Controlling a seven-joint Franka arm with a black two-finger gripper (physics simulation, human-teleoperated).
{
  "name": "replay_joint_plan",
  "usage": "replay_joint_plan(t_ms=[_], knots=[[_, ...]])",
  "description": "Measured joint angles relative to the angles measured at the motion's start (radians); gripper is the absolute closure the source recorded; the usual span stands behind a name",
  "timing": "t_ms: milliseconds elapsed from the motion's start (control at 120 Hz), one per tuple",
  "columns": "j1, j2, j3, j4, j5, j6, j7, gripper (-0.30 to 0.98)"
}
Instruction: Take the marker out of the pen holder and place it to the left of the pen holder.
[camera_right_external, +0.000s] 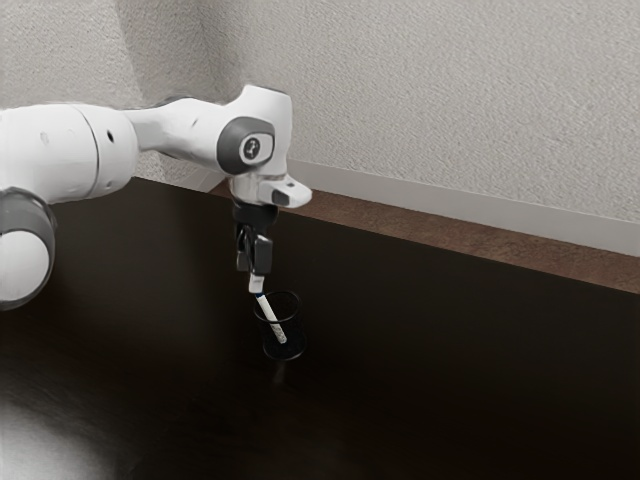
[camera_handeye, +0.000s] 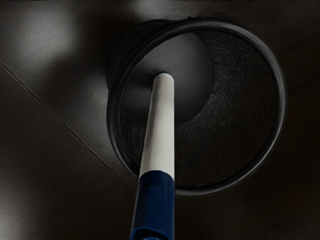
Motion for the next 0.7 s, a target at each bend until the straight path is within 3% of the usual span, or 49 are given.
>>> replay_joint_plan(t_ms=[233,500,700], knots=[[0.001,0.057,0.001,0.013,-0.028,0.000,0.028,0.03],[-0.001,0.060,0.000,0.032,-0.032,0.001,0.034,0.53],[-0.002,0.056,0.000,0.035,-0.029,0.001,0.036,0.70]])
